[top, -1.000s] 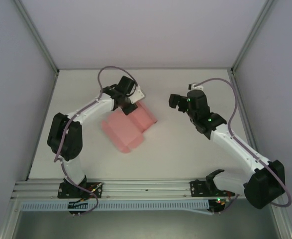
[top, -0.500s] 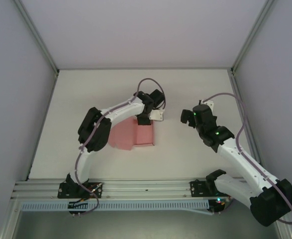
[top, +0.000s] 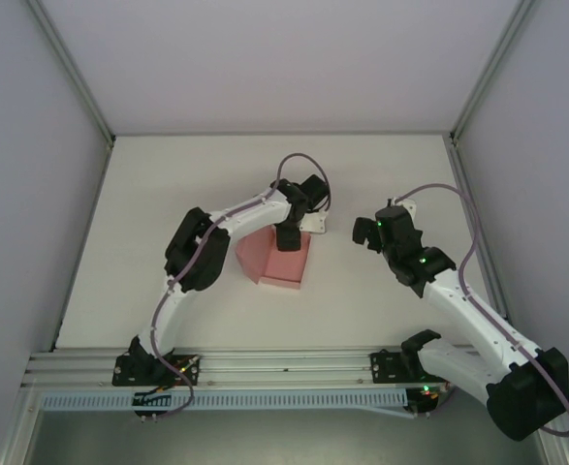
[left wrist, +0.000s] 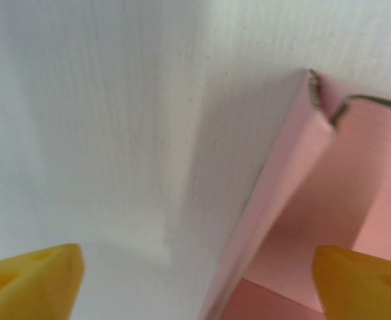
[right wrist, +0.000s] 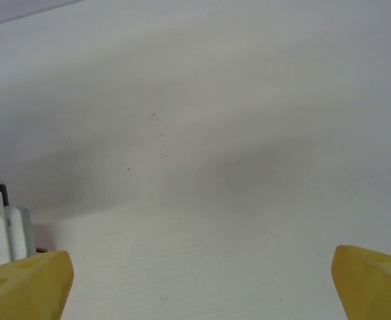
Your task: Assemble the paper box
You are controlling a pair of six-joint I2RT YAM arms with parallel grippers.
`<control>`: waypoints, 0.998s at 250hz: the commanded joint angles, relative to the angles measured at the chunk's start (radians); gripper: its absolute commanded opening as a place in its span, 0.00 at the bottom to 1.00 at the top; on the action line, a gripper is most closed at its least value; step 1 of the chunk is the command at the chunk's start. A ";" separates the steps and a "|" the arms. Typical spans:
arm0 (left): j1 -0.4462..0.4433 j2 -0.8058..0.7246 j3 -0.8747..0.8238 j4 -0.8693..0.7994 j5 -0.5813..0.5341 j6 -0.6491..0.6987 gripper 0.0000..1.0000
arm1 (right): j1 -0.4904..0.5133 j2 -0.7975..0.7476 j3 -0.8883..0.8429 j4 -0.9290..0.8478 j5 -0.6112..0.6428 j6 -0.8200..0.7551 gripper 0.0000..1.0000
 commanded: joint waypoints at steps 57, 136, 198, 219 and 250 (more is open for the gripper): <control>0.028 -0.380 -0.201 0.399 0.051 -0.191 1.00 | -0.011 0.176 0.078 0.125 -0.394 -0.309 1.00; 0.345 -0.715 -0.553 0.608 0.125 -1.041 1.00 | 0.058 0.602 0.359 0.049 -0.619 -0.759 1.00; 0.454 -0.872 -0.836 0.620 0.119 -1.177 1.00 | 0.140 0.884 0.577 -0.028 -0.550 -0.884 0.91; 0.454 -0.912 -0.891 0.642 0.122 -1.203 1.00 | 0.152 0.975 0.655 -0.057 -0.517 -0.871 0.81; 0.454 -0.948 -0.920 0.668 0.130 -1.216 1.00 | 0.165 1.042 0.703 -0.051 -0.492 -0.832 0.52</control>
